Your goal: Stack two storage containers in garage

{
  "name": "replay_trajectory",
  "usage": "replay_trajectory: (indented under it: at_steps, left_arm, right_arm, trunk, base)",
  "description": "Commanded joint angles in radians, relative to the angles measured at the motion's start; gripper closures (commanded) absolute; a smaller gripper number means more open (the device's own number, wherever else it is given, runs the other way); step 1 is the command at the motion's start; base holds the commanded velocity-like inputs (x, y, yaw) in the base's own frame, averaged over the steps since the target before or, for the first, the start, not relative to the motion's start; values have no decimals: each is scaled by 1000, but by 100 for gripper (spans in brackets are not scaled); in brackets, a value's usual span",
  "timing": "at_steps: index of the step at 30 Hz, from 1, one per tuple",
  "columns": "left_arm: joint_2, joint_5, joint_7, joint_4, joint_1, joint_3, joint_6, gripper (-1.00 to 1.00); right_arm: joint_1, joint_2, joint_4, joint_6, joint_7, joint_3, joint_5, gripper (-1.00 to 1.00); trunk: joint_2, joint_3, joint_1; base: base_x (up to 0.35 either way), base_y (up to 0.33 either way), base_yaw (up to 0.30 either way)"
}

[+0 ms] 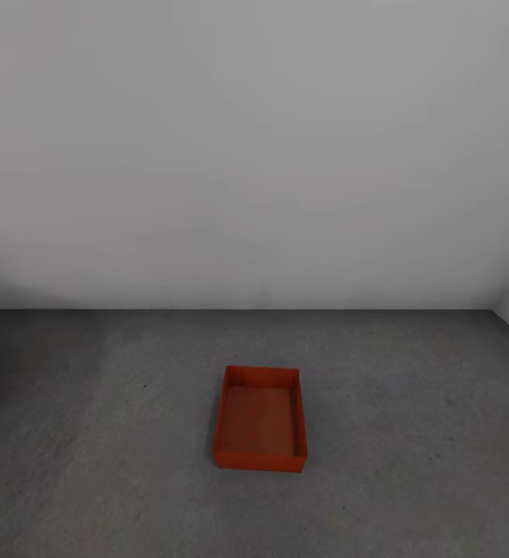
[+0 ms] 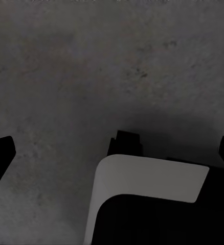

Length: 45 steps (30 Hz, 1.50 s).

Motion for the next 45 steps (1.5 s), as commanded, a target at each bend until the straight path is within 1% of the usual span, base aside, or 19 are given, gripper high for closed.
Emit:
replay_trajectory:
  at_steps: [1, 15, 25, 31, 32, 45]
  left_arm:
    - [0, 7, 1, 0, 0, 1, -1, -100]
    - [0, 7, 2, 1, 0, 1, -2, -100]
    - [-1, 7, 3, 1, 0, 1, -2, -100]
    - [-2, 7, 2, 1, 0, 1, -2, -100]
    - [-2, 7, 0, 1, 0, 1, 0, -100]
    - [-5, 6, -1, 1, 0, 1, -2, -100]
  right_arm:
    - [-1, 0, 3, -5, -3, 8, 0, -100]
    - [-1, 0, 3, -5, 1, 12, 2, -100]
    - [-1, 6, 3, -4, -5, 12, 2, -100]
    - [-1, 3, 3, -5, 0, 12, 2, -100]
    - [-1, 9, 3, -6, 0, 12, 1, -100]
    - [-1, 11, 3, -5, 2, 12, 1, -100]
  trunk:
    - [7, 2, -4]
    - [105, 46, -58]
    - [175, 78, -96]
    - [175, 78, -96]
    - [175, 79, -96]
    - [175, 99, -96]
  base:
    - [0, 0, 0]
    - [0, 0, 0]
    - [0, 0, 0]
    - [0, 0, 0]
    - [0, 0, 0]
    - [0, 0, 45]
